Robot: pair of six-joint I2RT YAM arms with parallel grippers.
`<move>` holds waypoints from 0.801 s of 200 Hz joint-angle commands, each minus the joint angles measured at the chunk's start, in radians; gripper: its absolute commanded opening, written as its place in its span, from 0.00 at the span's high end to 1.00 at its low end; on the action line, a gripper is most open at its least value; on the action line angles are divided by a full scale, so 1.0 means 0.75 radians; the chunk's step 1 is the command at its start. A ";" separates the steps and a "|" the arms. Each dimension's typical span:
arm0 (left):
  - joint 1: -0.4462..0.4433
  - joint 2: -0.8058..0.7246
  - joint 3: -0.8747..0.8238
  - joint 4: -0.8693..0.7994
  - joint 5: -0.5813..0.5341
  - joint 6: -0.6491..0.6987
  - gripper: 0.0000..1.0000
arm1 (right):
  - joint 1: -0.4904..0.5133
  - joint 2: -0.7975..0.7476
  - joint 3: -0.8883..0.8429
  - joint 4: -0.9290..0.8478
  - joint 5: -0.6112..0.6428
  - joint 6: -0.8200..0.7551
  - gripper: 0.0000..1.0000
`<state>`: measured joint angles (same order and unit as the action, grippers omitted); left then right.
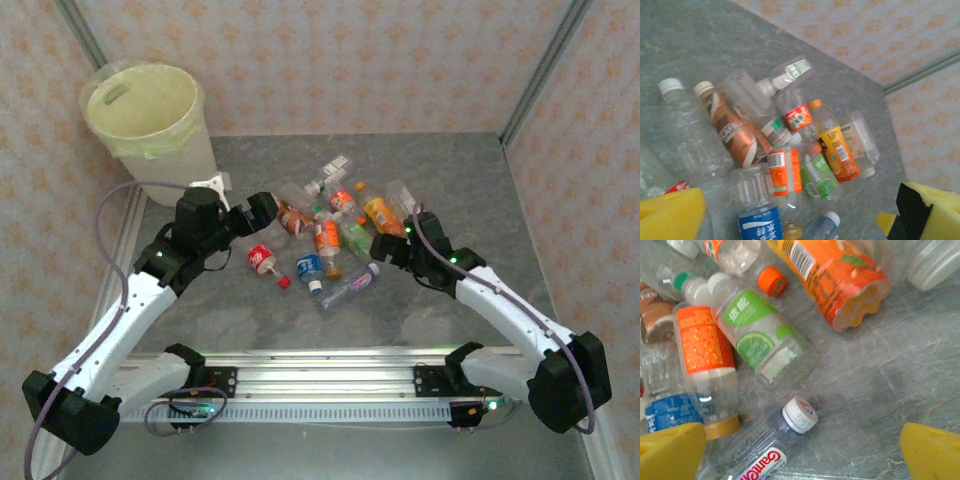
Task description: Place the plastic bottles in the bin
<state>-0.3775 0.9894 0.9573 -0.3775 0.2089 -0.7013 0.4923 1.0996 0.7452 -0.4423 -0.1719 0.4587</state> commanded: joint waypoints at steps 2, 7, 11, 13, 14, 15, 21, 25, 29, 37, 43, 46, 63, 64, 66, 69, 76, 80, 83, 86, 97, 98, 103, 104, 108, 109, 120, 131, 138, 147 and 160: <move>-0.014 -0.002 -0.032 0.030 -0.075 -0.060 0.00 | 0.063 0.040 -0.035 0.034 0.067 0.006 0.02; -0.017 0.005 -0.033 0.029 -0.078 -0.059 0.00 | 0.077 0.053 -0.036 0.042 0.075 0.006 0.02; -0.020 0.010 -0.036 0.024 -0.078 -0.059 0.00 | 0.085 0.065 -0.037 0.050 0.075 0.007 0.03; -0.021 0.013 -0.034 0.023 -0.079 -0.059 0.00 | 0.090 0.071 -0.036 0.055 0.073 0.005 0.03; -0.022 0.015 -0.034 0.022 -0.081 -0.060 0.00 | 0.091 0.074 -0.036 0.056 0.069 0.004 0.03; -0.022 0.016 -0.035 0.022 -0.081 -0.059 0.00 | 0.093 0.077 -0.036 0.059 0.067 0.002 0.03; -0.024 0.022 -0.036 0.018 -0.086 -0.058 0.00 | 0.106 0.098 -0.032 0.075 0.043 -0.014 0.04; -0.026 0.024 -0.036 0.017 -0.089 -0.059 0.00 | 0.115 0.105 -0.028 0.082 0.028 -0.023 0.04; -0.026 0.028 -0.039 0.014 -0.093 -0.057 0.00 | 0.128 0.138 -0.020 0.084 0.020 -0.028 0.04; -0.029 0.031 -0.042 0.011 -0.100 -0.057 0.00 | 0.147 0.178 0.001 0.077 0.029 -0.006 0.03; -0.028 0.033 -0.046 0.006 -0.109 -0.057 0.00 | 0.160 0.206 0.015 0.067 0.048 0.054 0.03; -0.028 0.033 -0.050 0.006 -0.110 -0.057 0.00 | 0.166 0.216 0.021 0.061 0.066 0.094 0.02; -0.031 0.031 -0.065 -0.004 -0.123 -0.057 0.00 | 0.200 0.274 0.040 -0.014 0.230 0.434 0.02; -0.031 0.031 -0.065 -0.006 -0.123 -0.057 0.00 | 0.200 0.279 0.040 -0.016 0.231 0.454 0.03; -0.031 0.030 -0.068 -0.007 -0.124 -0.057 0.00 | 0.203 0.288 0.038 -0.017 0.230 0.509 0.03; -0.031 0.031 -0.071 -0.008 -0.125 -0.058 0.00 | 0.203 0.300 0.033 0.000 0.220 0.532 0.03; -0.031 0.029 -0.079 -0.008 -0.127 -0.061 0.00 | 0.207 0.329 0.020 0.052 0.165 0.609 0.03; -0.031 0.027 -0.083 -0.006 -0.127 -0.061 0.00 | 0.210 0.347 0.020 0.079 0.137 0.639 0.04; -0.032 0.025 -0.088 -0.006 -0.128 -0.063 0.00 | 0.215 0.360 0.021 0.104 0.118 0.658 0.04; -0.032 0.023 -0.091 -0.007 -0.129 -0.063 0.00 | 0.218 0.374 0.025 0.124 0.101 0.673 0.04; -0.033 0.021 -0.102 -0.005 -0.131 -0.063 0.00 | 0.230 0.427 0.051 0.173 0.055 0.710 0.03; -0.032 0.021 -0.104 -0.005 -0.131 -0.063 0.00 | 0.231 0.430 0.053 0.175 0.053 0.713 0.03; -0.032 0.021 -0.108 -0.008 -0.132 -0.061 0.00 | 0.238 0.452 0.067 0.180 0.051 0.724 0.03; -0.032 0.022 -0.109 -0.008 -0.133 -0.061 0.00 | 0.239 0.455 0.069 0.181 0.050 0.726 0.03; -0.032 0.023 -0.112 -0.011 -0.133 -0.059 0.00 | 0.246 0.470 0.078 0.182 0.053 0.732 0.03; -0.032 0.023 -0.112 -0.010 -0.133 -0.059 0.00 | 0.248 0.472 0.080 0.182 0.054 0.733 0.03; -0.032 0.030 -0.120 -0.017 -0.136 -0.053 0.00 | 0.265 0.506 0.096 0.165 0.069 0.749 0.03; -0.033 0.041 -0.123 -0.019 -0.137 -0.049 0.00 | 0.279 0.537 0.093 0.167 0.065 0.777 0.04; -0.032 0.050 -0.123 -0.017 -0.132 -0.047 0.00 | 0.282 0.561 0.086 0.178 0.053 0.802 0.05; -0.033 0.059 -0.123 -0.013 -0.122 -0.044 0.00 | 0.284 0.587 0.077 0.212 0.024 0.824 0.06; -0.033 0.062 -0.124 -0.012 -0.111 -0.039 0.00 | 0.285 0.615 0.086 0.224 0.016 0.836 0.08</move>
<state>-0.3931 1.0267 0.8730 -0.3782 0.1410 -0.7361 0.7002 1.5200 0.7906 -0.3046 -0.1444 1.0061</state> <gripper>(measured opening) 0.994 0.935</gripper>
